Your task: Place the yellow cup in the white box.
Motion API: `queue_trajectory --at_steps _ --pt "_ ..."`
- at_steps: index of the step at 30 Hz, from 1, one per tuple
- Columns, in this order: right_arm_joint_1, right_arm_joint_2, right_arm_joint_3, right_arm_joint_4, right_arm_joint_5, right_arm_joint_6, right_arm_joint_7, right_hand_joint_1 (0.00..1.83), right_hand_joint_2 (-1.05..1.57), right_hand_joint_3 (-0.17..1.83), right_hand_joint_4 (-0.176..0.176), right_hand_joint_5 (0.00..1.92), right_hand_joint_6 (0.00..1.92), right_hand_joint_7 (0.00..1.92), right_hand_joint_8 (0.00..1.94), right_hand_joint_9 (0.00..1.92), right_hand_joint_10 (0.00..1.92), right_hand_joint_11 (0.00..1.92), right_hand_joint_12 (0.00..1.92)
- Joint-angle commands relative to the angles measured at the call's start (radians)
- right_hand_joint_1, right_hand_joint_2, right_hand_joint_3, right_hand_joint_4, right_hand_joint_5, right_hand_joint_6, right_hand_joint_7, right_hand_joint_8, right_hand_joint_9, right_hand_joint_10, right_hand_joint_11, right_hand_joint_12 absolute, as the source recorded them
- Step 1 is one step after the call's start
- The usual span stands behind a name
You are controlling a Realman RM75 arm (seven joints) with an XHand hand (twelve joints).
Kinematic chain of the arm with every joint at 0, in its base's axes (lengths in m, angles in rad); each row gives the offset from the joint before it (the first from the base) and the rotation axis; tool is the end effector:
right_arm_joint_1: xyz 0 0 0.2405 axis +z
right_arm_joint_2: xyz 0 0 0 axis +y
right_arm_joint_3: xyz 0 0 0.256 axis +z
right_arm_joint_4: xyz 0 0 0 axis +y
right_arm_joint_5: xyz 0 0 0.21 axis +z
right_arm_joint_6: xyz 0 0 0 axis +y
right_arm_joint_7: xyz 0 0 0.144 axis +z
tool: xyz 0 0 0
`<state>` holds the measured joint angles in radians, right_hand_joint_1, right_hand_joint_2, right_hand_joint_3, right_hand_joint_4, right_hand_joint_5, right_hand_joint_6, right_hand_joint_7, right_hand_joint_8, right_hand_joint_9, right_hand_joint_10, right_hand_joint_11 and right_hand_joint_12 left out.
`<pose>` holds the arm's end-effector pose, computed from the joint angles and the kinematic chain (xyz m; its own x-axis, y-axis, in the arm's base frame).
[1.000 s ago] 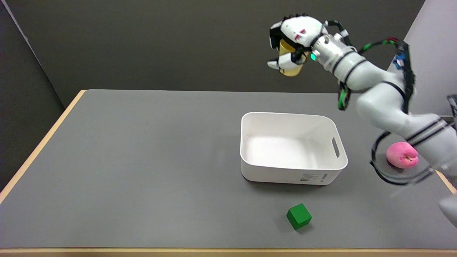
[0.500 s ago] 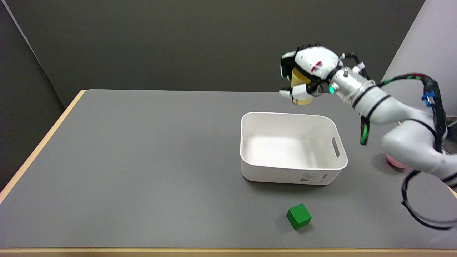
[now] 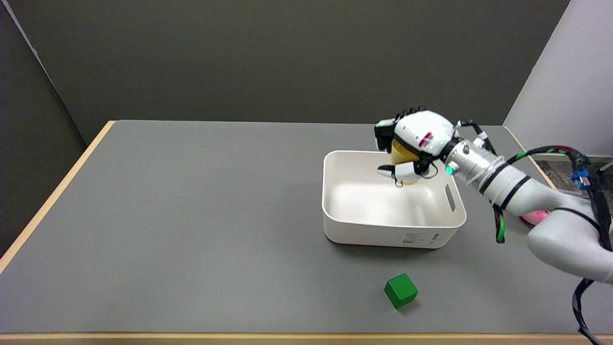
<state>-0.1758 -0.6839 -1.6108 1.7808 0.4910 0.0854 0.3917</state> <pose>-0.1730 -0.3181 0.3686 0.9997 0.0031 0.0255 -0.0242 -0.2170 0.9759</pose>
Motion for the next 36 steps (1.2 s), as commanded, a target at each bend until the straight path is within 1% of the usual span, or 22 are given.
queue_trajectory --at_steps 1,6,8,9,10,12,13,15,17,19,21,23,25,26,27,29,30,32,36 --pt "-0.053 -0.013 -0.065 -0.082 0.014 0.093 -0.073 1.35 1.09 0.26 -0.147 0.62 1.48 0.86 1.25 0.81 1.46 0.82 1.73" --pt "-0.007 -0.045 -0.103 -0.161 0.020 0.101 -0.073 1.35 1.09 0.26 -0.149 0.62 1.48 0.86 1.25 0.81 1.45 0.82 1.73" --pt "0.004 -0.062 -0.105 -0.177 0.026 0.100 -0.073 1.34 1.12 0.22 -0.126 0.61 1.50 0.82 1.26 0.81 1.46 0.77 1.72" --pt "0.008 -0.066 -0.105 -0.179 0.027 0.100 -0.073 1.27 1.14 0.20 -0.092 0.60 1.52 0.82 1.28 0.81 1.40 0.74 1.72" --pt "0.014 -0.074 -0.105 -0.183 0.027 0.096 -0.073 1.17 1.17 0.19 -0.051 0.60 1.55 0.83 1.30 0.81 1.32 0.70 1.71" --pt "0.022 -0.084 -0.105 -0.193 0.027 0.095 -0.073 0.91 0.86 0.79 0.063 0.39 1.12 0.64 0.84 0.61 1.18 0.55 1.62" --pt "0.026 -0.089 -0.107 -0.196 0.027 0.095 -0.073 0.83 0.78 0.93 0.086 0.33 0.96 0.54 0.67 0.53 1.10 0.48 1.58" --pt "0.029 -0.096 -0.112 -0.204 0.027 0.098 -0.071 0.77 0.74 0.95 0.082 0.29 0.77 0.42 0.49 0.41 0.95 0.37 1.50" --pt "0.036 -0.104 -0.119 -0.215 0.027 0.101 -0.065 0.66 0.69 0.97 0.088 0.25 0.50 0.29 0.36 0.26 0.74 0.21 1.33" --pt "0.039 -0.113 -0.123 -0.221 0.027 0.102 -0.065 0.57 0.65 1.01 0.096 0.21 0.48 0.21 0.33 0.18 0.66 0.16 1.23" --pt "0.041 -0.121 -0.125 -0.221 0.027 0.104 -0.065 0.51 0.64 0.92 0.110 0.19 0.41 0.11 0.24 0.07 0.54 0.02 1.15" --pt "0.041 -0.129 -0.125 -0.220 0.027 0.120 -0.065 0.44 0.59 0.97 0.124 0.13 0.44 0.08 0.18 0.03 0.49 0.00 1.08" --pt "0.041 -0.136 -0.120 -0.216 0.043 0.141 -0.065 0.38 0.55 0.95 0.123 0.09 0.43 0.01 0.13 0.00 0.37 0.00 1.02" --pt "0.043 -0.139 -0.118 -0.216 0.058 0.151 -0.065 0.38 0.56 0.96 0.119 0.07 0.43 0.01 0.11 0.00 0.34 0.00 0.99" --pt "0.043 -0.143 -0.117 -0.212 0.100 0.176 -0.065 0.38 0.57 0.97 0.114 0.06 0.42 0.00 0.09 0.01 0.31 0.00 0.96" --pt "0.046 -0.144 -0.116 -0.203 0.185 0.224 -0.065 0.36 0.56 0.93 0.106 0.04 0.32 0.00 0.01 0.00 0.20 0.00 0.89" --pt "0.047 -0.144 -0.116 -0.195 0.237 0.251 -0.065 0.35 0.56 0.93 0.104 0.04 0.30 0.00 0.00 0.00 0.18 0.00 0.86" --pt "0.048 -0.143 -0.114 -0.175 0.286 0.308 -0.065 0.33 0.56 0.93 0.099 0.03 0.27 0.00 0.00 0.00 0.15 0.00 0.81" --pt "0.048 -0.141 -0.092 -0.103 0.304 0.413 -0.065 0.27 0.55 0.94 0.091 0.03 0.23 0.00 0.00 0.00 0.12 0.00 0.74"
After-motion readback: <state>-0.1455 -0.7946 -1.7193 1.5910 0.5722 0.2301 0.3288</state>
